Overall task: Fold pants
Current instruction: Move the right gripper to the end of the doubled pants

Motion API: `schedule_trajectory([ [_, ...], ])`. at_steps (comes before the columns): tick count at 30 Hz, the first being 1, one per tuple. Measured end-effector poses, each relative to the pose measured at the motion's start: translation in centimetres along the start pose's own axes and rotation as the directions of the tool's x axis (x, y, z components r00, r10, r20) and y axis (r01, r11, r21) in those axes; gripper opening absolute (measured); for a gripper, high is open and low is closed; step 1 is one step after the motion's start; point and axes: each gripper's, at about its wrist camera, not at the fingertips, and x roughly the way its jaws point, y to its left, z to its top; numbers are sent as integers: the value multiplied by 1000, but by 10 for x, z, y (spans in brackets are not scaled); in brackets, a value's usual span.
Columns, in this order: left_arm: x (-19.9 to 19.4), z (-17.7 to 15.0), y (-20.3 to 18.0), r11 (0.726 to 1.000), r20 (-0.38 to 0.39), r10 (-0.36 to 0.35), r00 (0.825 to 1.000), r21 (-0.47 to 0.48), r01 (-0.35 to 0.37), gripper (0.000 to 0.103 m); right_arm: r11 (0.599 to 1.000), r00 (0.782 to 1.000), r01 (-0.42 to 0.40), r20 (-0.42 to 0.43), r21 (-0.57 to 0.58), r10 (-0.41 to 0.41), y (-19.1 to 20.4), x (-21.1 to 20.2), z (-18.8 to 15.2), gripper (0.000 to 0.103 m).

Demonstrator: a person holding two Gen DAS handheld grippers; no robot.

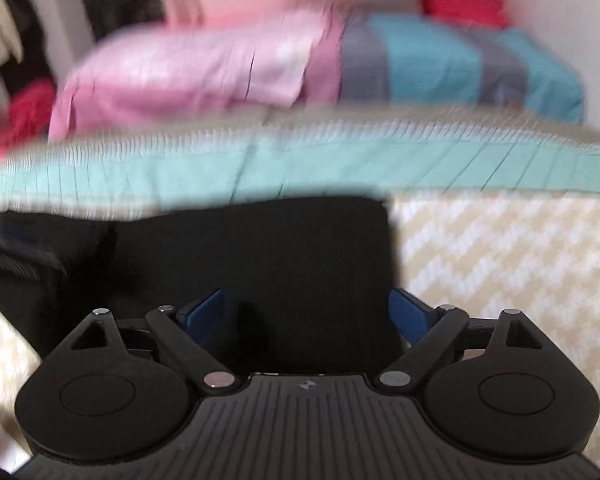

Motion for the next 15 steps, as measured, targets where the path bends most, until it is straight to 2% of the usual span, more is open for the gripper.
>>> schedule_trajectory([
  [1, -3, 0, 1, 1000, 2, 3, 1000, 3, -3, 103, 997, 998, 63, -15, -42, -64, 5, 5, 1, 91],
  [2, -5, 0, 4, 1000, 2, 7, 1000, 1, -7, 103, 996, 997, 71, -11, -56, -72, 7, 6, 6, 90],
  [5, -11, 1, 14, 1000, 4, 15, 1000, -20, -15, 103, 998, 998, 49, 37, -48, -47, 14, -6, 13, 90],
  [9, -16, 0, 29, 998, -4, 32, 999, -59, -32, 103, 990, 995, 61, 84, -130, -51, 35, -10, 20, 90],
  [12, -19, -3, 41, 996, -10, 45, 999, -81, -46, 103, 985, 998, 42, 53, -167, -33, 49, -4, 21, 92],
  [15, -20, -7, 53, 993, -19, 64, 998, -97, -66, 103, 976, 997, 52, -50, -211, -64, 61, 9, 17, 94],
])
